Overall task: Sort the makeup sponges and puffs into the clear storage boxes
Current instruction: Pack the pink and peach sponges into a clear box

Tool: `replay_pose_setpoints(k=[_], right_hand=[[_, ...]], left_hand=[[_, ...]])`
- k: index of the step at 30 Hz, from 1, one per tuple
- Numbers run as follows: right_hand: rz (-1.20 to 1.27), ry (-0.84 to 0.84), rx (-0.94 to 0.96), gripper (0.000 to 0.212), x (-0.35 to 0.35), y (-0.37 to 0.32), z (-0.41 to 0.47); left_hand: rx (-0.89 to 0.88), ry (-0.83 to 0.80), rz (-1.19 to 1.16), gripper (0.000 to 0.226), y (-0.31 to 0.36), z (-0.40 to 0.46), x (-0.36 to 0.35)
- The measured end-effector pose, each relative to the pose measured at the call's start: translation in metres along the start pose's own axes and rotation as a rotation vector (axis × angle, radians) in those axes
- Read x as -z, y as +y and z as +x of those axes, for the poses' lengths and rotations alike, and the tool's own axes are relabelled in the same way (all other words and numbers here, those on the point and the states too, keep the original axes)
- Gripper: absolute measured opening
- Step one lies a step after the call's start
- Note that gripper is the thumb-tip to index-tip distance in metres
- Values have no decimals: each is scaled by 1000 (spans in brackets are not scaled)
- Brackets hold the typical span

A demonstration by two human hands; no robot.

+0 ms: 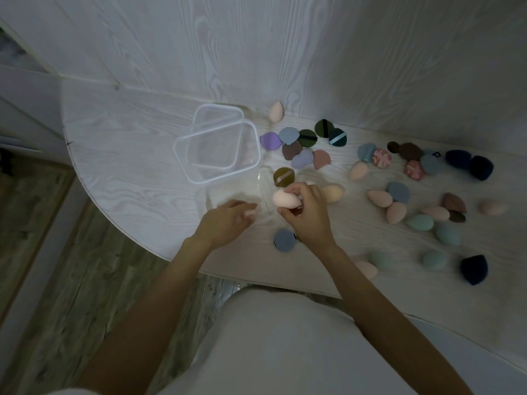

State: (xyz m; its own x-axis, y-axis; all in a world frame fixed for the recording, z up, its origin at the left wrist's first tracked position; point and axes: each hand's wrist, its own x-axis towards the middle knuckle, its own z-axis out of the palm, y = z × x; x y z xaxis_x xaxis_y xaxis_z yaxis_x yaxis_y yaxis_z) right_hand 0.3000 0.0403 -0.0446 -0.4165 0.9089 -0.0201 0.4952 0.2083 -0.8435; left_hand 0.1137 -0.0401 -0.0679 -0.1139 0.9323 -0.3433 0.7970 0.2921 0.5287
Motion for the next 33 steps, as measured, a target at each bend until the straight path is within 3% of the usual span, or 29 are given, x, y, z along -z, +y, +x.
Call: replay_pose_setpoints(k=[4,7,10,12,14,18,22,25,27,30,33], right_hand=[[-65,-60,57,38,-5,-3,5],[-198,-120,147,37,-14,-10,12],[-477,-174,293,35,-29,-19,20],[-772,-153,424,25,-41,-22,28],[-995,-244,455,11,-47,-23,33],[-1102,-450,417,19,-49,-23,40],[-1044,-544,383,26,-48,-23,45],[-1018,-524,510,34,-41,-21,47],[-848,-500,550,32,-30,-19,50],[-521,-312,458,20,-4,-15,66],[-410,-116,263,19,18,-3,110]], left_hand=[[13,-65,49,56,-6,-12,-8],[-58,9,128,53,-11,-15,-15],[-82,71,128,49,-10,-17,-19],[-68,108,131,46,-9,-18,-19],[-42,125,148,43,-10,-19,-20],[-1,156,164,42,-13,-19,-20],[4,151,176,43,-13,-17,-18],[-13,161,163,45,-13,-16,-18],[-26,182,138,46,-13,-17,-20],[-42,197,116,46,-15,-14,-21],[-25,207,86,43,-16,-8,-19]])
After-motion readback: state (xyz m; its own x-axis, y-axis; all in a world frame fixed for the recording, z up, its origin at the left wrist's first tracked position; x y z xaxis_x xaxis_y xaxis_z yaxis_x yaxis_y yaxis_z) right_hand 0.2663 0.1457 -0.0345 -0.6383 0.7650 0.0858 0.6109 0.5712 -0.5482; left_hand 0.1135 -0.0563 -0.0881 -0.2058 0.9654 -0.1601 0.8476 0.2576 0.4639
